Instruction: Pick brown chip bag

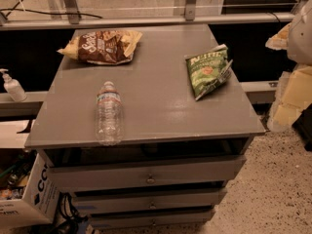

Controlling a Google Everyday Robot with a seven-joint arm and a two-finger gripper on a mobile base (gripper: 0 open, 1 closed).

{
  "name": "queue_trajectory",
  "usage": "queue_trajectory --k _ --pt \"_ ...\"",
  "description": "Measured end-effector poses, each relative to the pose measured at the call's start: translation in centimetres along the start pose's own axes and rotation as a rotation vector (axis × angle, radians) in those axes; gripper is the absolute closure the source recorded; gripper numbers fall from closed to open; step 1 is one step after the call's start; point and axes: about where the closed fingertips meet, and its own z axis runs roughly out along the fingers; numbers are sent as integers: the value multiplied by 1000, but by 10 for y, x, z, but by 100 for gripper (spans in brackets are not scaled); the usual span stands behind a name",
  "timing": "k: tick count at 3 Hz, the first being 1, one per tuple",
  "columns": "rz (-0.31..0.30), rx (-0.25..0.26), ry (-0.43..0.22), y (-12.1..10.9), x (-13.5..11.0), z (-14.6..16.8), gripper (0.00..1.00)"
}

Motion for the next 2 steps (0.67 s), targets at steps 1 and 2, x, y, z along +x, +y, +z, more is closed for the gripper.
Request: queue_trajectory --k 1,2 --pt "-9 22 -35 -1 -7 2 0" --pt "-12 23 -64 -5 -16 9 0"
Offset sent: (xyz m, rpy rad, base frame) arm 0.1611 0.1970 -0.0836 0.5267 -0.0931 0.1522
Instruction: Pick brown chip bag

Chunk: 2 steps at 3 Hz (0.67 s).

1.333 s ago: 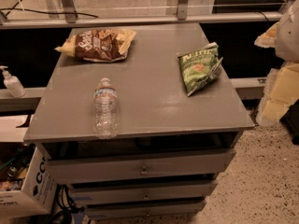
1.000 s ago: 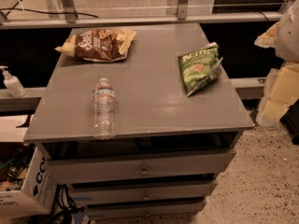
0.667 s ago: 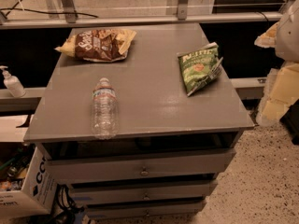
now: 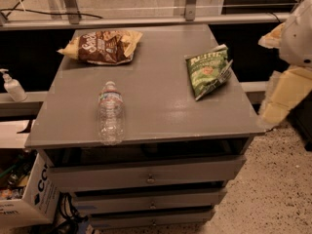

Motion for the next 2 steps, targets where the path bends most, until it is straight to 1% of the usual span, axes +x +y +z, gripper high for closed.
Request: queue_trajectory --k 1,2 --pt "-4 -29 -172 -21 -63 57 0" --pt "-1 -58 -334 -39 -124 105 0"
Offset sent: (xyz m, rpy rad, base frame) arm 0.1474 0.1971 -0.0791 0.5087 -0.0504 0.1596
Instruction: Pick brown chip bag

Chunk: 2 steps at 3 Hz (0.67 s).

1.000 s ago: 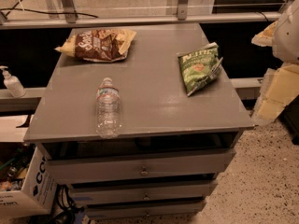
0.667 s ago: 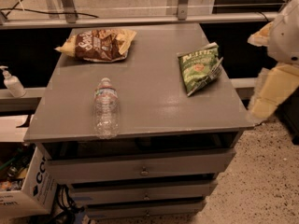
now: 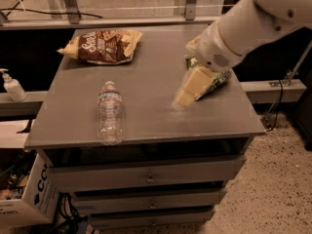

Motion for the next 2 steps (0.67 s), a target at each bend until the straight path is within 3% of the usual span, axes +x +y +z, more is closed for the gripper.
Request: queue_trajectory --k 1,2 --pt "-36 9 -116 -27 -39 40 0" --pt "-36 9 -116 -27 -39 40 0"
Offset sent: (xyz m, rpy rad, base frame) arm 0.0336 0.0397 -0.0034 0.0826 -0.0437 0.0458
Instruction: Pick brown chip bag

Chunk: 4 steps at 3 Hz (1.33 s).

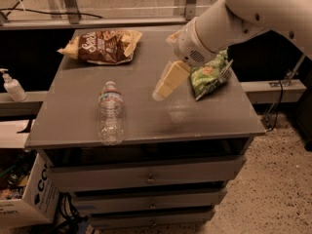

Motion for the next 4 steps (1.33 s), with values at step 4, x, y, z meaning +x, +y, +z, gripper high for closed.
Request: queue_trajectory --k 4 --pt "95 309 -110 -119 24 56 0"
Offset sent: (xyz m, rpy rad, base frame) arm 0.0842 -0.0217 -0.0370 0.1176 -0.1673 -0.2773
